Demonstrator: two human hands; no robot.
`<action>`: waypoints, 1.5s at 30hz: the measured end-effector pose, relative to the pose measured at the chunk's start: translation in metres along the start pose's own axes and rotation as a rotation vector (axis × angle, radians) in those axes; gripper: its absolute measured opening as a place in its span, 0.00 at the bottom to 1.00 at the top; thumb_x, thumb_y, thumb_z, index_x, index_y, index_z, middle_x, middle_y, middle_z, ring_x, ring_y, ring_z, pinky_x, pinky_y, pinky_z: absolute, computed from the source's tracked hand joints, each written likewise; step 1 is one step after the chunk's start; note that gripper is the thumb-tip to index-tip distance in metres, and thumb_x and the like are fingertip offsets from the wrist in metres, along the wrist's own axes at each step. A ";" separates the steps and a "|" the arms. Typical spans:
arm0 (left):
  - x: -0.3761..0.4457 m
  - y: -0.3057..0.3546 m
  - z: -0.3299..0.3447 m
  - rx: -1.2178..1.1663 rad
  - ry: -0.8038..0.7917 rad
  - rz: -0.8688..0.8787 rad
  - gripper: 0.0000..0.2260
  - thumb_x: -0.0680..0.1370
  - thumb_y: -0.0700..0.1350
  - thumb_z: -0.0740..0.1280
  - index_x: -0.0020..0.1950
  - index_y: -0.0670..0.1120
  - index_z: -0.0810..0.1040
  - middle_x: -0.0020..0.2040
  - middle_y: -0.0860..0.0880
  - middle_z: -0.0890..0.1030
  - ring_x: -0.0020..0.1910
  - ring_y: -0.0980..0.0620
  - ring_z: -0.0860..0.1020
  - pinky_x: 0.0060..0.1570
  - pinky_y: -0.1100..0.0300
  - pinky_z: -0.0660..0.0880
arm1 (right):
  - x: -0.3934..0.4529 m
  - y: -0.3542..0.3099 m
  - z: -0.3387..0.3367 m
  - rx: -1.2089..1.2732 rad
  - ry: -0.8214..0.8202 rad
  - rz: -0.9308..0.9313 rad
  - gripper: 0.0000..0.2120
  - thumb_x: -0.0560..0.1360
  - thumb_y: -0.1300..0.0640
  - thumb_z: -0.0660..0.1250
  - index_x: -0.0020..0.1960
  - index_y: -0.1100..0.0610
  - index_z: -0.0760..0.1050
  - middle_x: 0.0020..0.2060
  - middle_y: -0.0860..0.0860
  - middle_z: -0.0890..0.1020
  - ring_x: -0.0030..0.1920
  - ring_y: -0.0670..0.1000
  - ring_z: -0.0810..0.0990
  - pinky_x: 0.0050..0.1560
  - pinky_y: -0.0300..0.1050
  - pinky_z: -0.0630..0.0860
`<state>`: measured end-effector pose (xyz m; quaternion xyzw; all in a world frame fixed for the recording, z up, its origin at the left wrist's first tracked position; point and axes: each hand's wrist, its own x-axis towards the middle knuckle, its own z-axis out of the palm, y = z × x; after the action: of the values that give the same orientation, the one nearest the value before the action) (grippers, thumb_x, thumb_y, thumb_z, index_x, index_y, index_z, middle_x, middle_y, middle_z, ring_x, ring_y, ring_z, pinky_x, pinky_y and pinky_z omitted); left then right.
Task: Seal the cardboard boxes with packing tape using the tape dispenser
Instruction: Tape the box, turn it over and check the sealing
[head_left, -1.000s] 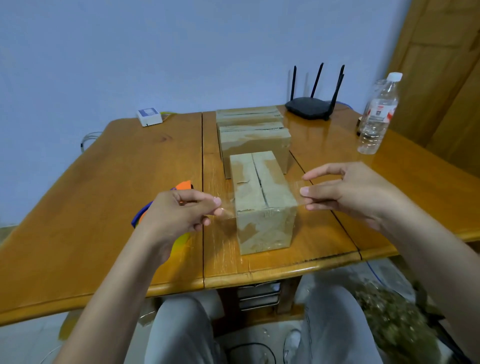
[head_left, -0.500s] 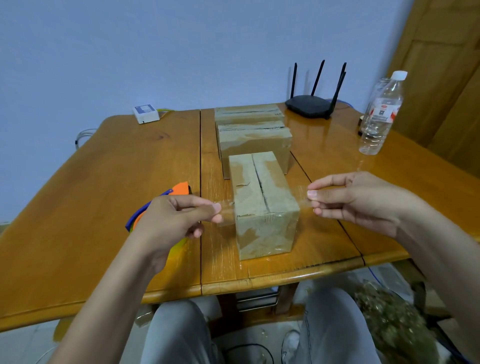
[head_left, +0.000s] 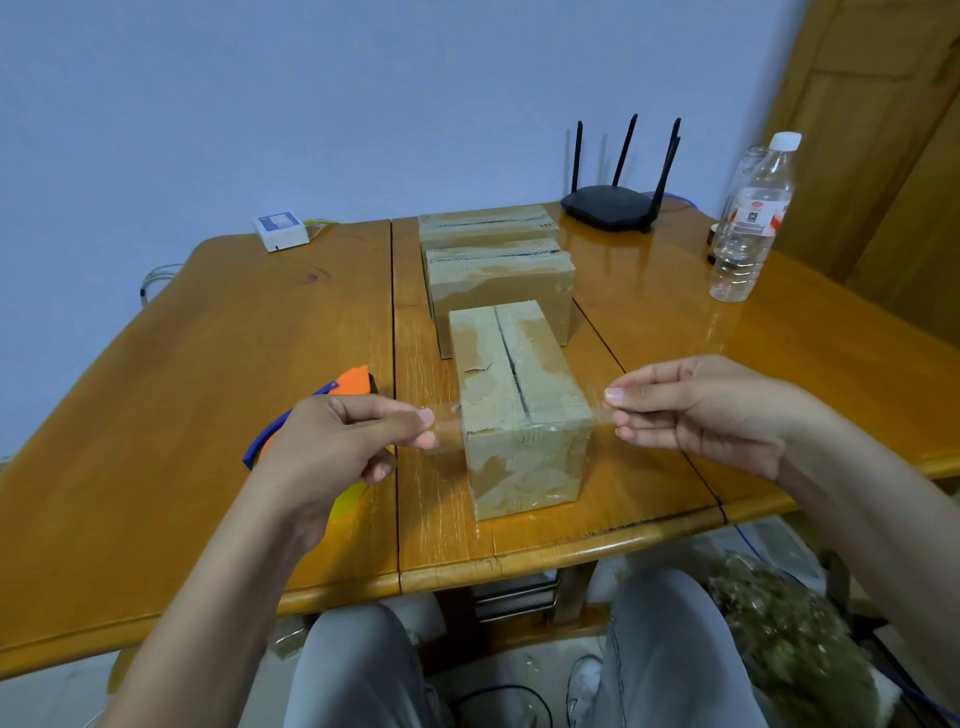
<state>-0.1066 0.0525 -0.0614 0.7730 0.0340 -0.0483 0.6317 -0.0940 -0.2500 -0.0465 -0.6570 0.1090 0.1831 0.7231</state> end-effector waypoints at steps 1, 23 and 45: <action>0.001 0.000 0.000 -0.003 0.001 -0.005 0.05 0.74 0.45 0.74 0.41 0.44 0.88 0.43 0.44 0.86 0.28 0.53 0.68 0.31 0.64 0.70 | 0.000 -0.001 0.000 0.003 0.001 -0.001 0.18 0.64 0.65 0.75 0.53 0.67 0.81 0.41 0.61 0.86 0.38 0.51 0.86 0.37 0.40 0.83; -0.001 -0.015 0.004 -0.051 -0.025 0.002 0.06 0.74 0.46 0.73 0.44 0.45 0.87 0.42 0.44 0.85 0.32 0.53 0.70 0.38 0.58 0.71 | 0.003 0.014 0.009 0.064 0.046 -0.020 0.19 0.65 0.66 0.74 0.55 0.67 0.79 0.42 0.61 0.86 0.40 0.53 0.87 0.40 0.44 0.84; -0.004 0.004 0.014 0.019 0.112 0.258 0.02 0.76 0.43 0.73 0.45 0.46 0.85 0.36 0.45 0.85 0.27 0.56 0.71 0.31 0.67 0.70 | -0.008 0.017 0.042 -0.666 0.597 -0.684 0.09 0.77 0.61 0.71 0.51 0.46 0.79 0.39 0.43 0.84 0.40 0.40 0.84 0.40 0.30 0.77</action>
<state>-0.1106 0.0381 -0.0602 0.7782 -0.0309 0.0763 0.6226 -0.1118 -0.2087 -0.0546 -0.8710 0.0260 -0.2312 0.4328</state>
